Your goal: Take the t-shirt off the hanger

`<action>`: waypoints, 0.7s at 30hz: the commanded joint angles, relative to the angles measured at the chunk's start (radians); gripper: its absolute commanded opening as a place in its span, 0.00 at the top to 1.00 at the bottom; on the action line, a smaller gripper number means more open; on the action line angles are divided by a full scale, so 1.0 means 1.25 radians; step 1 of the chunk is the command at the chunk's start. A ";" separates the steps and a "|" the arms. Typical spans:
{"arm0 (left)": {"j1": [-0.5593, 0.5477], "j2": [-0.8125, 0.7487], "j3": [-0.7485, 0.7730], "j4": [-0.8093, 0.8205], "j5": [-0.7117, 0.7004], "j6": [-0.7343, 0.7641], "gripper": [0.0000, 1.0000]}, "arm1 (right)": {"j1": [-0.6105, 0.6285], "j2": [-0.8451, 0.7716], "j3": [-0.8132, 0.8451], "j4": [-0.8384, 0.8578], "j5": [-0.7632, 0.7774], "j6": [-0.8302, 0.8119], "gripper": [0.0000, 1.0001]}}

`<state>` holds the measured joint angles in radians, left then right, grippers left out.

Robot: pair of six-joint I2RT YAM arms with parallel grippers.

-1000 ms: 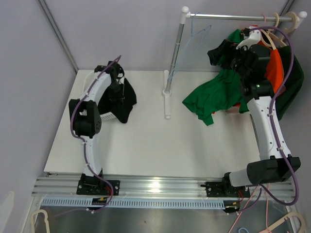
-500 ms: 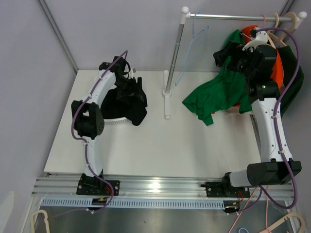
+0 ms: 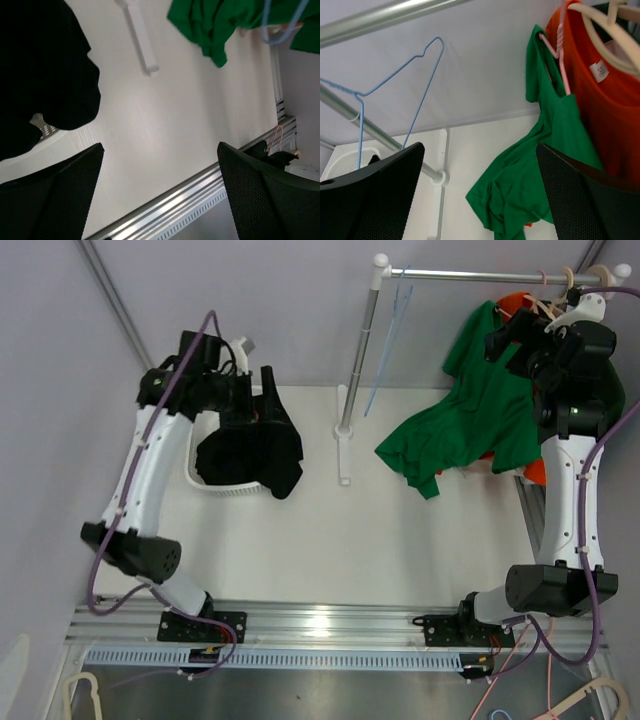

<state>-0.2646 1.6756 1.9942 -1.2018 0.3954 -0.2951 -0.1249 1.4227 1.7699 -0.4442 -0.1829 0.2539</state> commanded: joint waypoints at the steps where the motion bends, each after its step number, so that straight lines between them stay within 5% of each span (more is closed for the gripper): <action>1: -0.003 -0.128 0.070 0.013 -0.018 -0.036 0.01 | -0.010 0.056 0.082 -0.023 0.032 -0.025 0.02; 5: -0.004 -0.325 -0.014 0.184 -0.143 -0.069 0.01 | -0.012 0.085 0.109 0.018 0.038 -0.064 0.02; 8: -0.004 -0.579 -0.239 0.513 -0.171 -0.100 0.01 | -0.012 0.112 0.134 0.025 0.078 -0.088 0.02; 9: -0.004 -0.639 -0.439 0.603 -0.168 -0.117 0.01 | -0.013 0.123 0.147 0.023 0.084 -0.090 0.02; 10: -0.004 -0.744 -0.502 0.757 -0.171 -0.162 0.00 | -0.014 0.134 0.169 0.023 0.089 -0.091 0.01; 12: -0.003 -0.819 -0.679 0.855 -0.221 -0.213 0.00 | -0.017 0.171 0.190 0.025 0.087 -0.093 0.01; 21: -0.003 -0.830 -0.568 0.744 -0.226 -0.122 0.00 | -0.020 0.284 0.273 0.054 0.107 -0.124 0.05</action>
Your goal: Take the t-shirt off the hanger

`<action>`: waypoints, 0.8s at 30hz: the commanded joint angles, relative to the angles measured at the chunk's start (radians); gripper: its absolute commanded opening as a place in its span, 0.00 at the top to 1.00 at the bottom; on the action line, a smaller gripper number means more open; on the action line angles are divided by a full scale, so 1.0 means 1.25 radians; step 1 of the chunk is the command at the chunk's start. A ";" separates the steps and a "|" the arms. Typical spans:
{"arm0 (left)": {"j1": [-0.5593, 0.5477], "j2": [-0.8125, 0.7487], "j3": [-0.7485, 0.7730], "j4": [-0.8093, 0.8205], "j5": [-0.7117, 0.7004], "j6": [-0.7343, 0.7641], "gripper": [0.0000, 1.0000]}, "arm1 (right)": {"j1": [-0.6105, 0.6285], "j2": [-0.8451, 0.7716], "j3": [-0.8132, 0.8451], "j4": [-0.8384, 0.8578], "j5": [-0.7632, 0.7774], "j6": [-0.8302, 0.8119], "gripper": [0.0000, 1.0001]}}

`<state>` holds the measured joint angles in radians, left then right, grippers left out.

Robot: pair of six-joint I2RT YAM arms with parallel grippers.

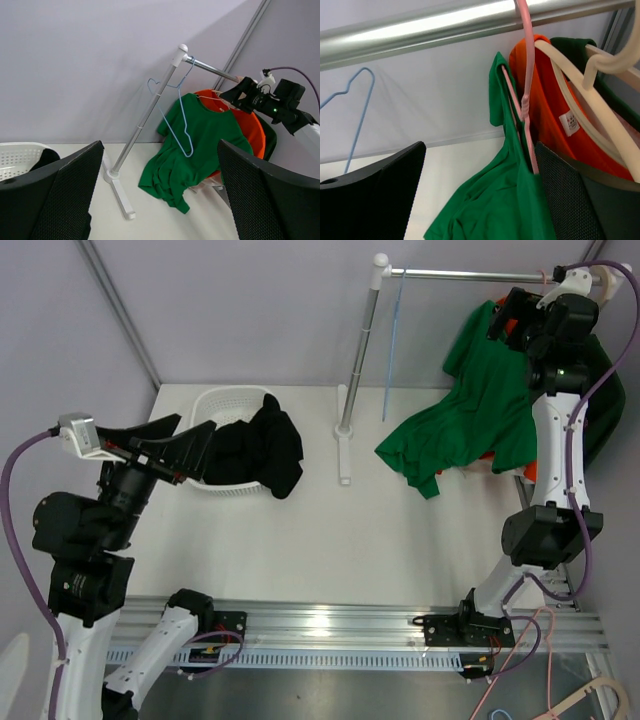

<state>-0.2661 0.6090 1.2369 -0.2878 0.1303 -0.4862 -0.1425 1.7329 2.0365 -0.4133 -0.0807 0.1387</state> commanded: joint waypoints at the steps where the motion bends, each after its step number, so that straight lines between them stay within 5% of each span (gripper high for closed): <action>1: -0.002 0.026 0.036 0.014 -0.007 0.031 0.00 | -0.006 0.046 0.069 0.029 0.029 -0.037 0.05; 6: -0.002 0.042 0.002 0.053 0.067 0.034 0.01 | -0.009 0.083 0.097 0.073 0.053 -0.065 0.08; 13: -0.002 0.121 0.115 -0.076 -0.032 -0.160 0.01 | -0.016 0.171 0.224 0.030 0.041 -0.067 0.26; 18: -0.003 0.114 0.137 -0.054 0.017 -0.216 0.01 | -0.017 0.183 0.234 0.042 0.039 -0.064 0.45; 24: -0.003 0.108 0.108 0.002 0.069 -0.224 0.01 | -0.023 0.200 0.243 0.041 0.024 -0.056 0.51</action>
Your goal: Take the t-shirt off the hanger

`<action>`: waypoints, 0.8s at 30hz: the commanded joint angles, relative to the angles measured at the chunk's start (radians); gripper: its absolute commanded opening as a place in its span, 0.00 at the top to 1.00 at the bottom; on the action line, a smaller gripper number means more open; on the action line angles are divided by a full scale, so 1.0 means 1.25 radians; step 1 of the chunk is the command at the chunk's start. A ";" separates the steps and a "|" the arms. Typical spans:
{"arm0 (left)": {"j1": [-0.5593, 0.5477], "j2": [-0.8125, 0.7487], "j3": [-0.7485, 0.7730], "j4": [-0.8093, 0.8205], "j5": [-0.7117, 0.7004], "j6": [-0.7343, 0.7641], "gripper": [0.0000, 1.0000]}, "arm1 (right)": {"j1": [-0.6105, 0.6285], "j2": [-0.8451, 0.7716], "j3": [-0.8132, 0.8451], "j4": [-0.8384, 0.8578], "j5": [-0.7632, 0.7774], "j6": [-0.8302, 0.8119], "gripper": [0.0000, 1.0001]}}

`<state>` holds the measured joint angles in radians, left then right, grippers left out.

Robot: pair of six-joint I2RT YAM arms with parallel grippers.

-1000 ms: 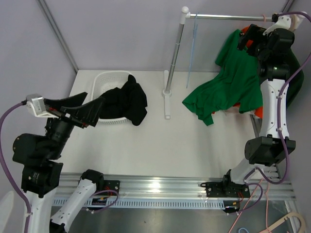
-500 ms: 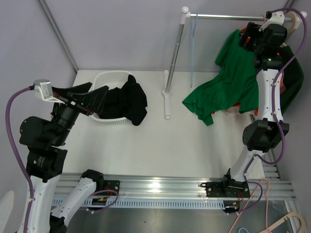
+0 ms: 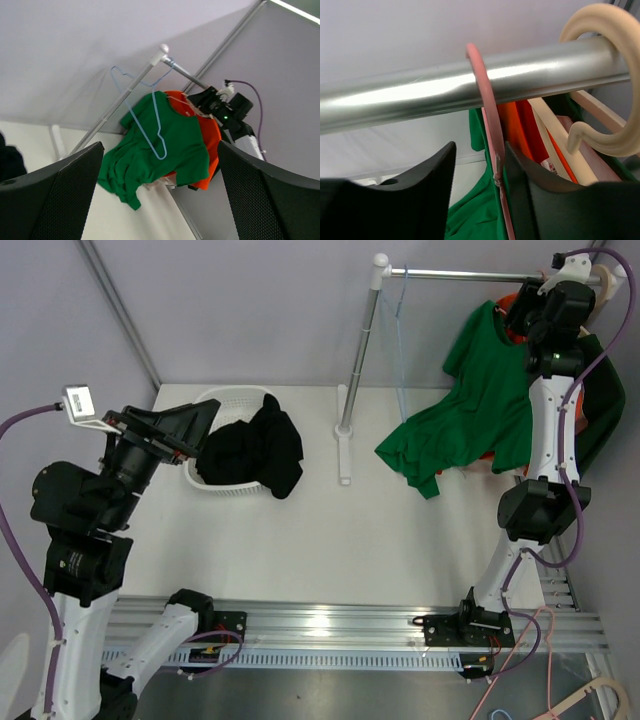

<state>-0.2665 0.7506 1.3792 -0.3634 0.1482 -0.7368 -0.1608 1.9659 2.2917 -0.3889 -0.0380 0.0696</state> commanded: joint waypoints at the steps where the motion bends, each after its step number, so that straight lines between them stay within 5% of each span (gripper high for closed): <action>1: -0.003 -0.013 -0.031 0.099 0.074 0.001 0.00 | -0.009 0.015 0.042 0.020 -0.019 0.001 0.54; 3: -0.003 -0.024 -0.060 0.182 0.152 0.082 0.01 | -0.012 0.020 0.045 0.019 -0.024 0.004 0.69; 7: -0.003 0.008 -0.017 0.123 0.188 0.154 0.00 | -0.016 0.024 0.055 0.020 -0.029 0.019 0.99; 24: -0.041 0.131 0.039 0.027 0.198 0.368 0.01 | -0.026 -0.029 0.172 0.006 -0.123 0.138 1.00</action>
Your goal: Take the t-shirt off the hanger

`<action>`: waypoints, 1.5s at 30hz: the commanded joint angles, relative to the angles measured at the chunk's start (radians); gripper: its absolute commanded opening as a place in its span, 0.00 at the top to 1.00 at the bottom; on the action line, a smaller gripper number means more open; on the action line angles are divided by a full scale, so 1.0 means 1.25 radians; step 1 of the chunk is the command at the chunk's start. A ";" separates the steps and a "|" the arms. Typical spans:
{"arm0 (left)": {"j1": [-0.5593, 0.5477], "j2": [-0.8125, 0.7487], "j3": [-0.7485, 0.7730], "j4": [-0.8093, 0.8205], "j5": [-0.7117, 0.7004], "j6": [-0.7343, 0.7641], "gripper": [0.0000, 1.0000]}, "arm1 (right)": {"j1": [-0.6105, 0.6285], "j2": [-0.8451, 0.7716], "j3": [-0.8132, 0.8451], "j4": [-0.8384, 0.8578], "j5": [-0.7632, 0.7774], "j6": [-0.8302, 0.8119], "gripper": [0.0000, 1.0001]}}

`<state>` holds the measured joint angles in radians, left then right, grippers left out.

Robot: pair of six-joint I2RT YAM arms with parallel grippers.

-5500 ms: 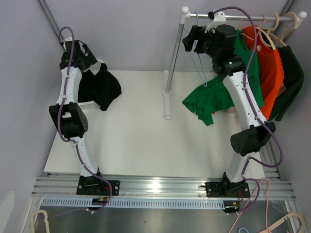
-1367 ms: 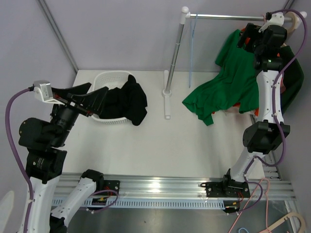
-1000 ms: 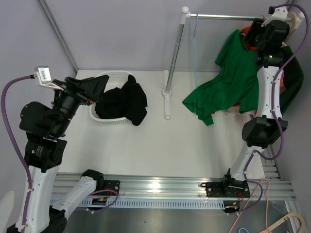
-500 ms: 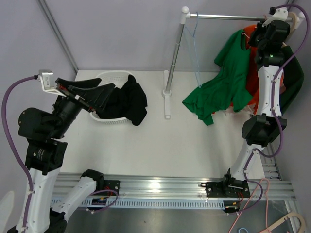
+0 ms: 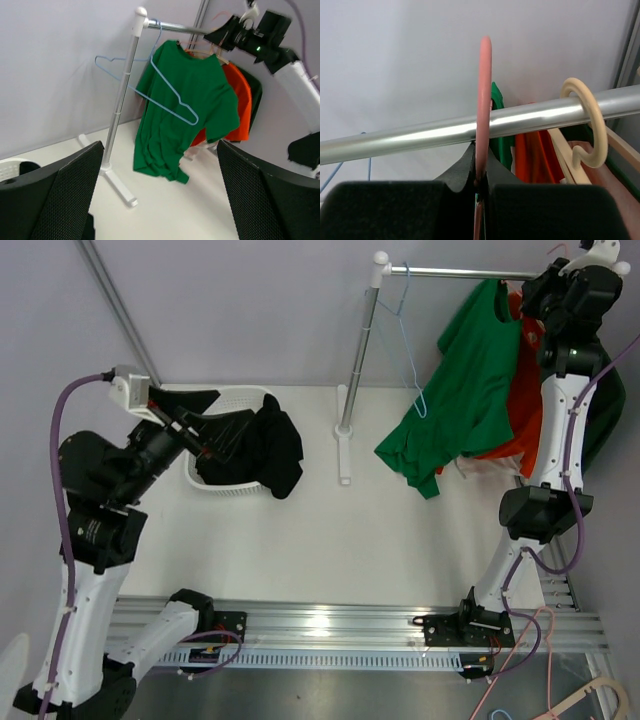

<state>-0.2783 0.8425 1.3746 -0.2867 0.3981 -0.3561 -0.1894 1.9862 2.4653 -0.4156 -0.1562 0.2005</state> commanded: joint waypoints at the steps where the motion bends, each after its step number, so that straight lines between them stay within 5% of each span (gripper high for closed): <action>1: -0.052 0.073 0.061 -0.048 -0.029 0.082 0.01 | -0.004 -0.054 0.031 0.018 -0.027 0.036 1.00; 8: -0.378 0.209 0.162 -0.111 -0.429 0.282 0.01 | 0.007 -0.193 -0.094 -0.188 0.179 0.184 1.00; 13: -0.528 0.262 0.148 -0.078 -0.469 0.357 0.01 | 0.070 -0.430 -0.434 -0.145 0.391 0.279 1.00; 22: -0.785 0.272 -0.047 0.165 -0.479 0.470 0.00 | 0.108 -0.579 -0.578 -0.180 0.345 0.319 1.00; 31: -0.856 0.384 -0.070 0.308 -0.430 0.478 0.00 | 0.203 -0.628 -0.595 -0.214 0.354 0.297 1.00; 40: -0.857 0.513 0.027 0.294 -0.403 0.420 0.01 | 0.224 -0.648 -0.592 -0.221 0.346 0.305 1.00; 41: -0.859 0.519 0.022 0.309 -0.395 0.409 0.02 | 0.225 -0.649 -0.592 -0.221 0.346 0.305 1.00; 43: -0.867 0.543 0.032 0.308 -0.394 0.400 0.24 | 0.226 -0.648 -0.590 -0.222 0.347 0.304 1.00; 44: -0.868 0.556 0.046 0.290 -0.408 0.386 0.53 | 0.229 -0.648 -0.590 -0.223 0.348 0.304 1.00; 45: -0.868 0.584 0.070 0.274 -0.427 0.378 0.67 | 0.229 -0.648 -0.589 -0.225 0.348 0.304 1.00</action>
<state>-1.3487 1.5249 1.3811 0.0383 -0.1257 0.1566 0.0887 1.1973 1.7069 -0.7296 0.2729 0.5652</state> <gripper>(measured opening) 0.425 0.042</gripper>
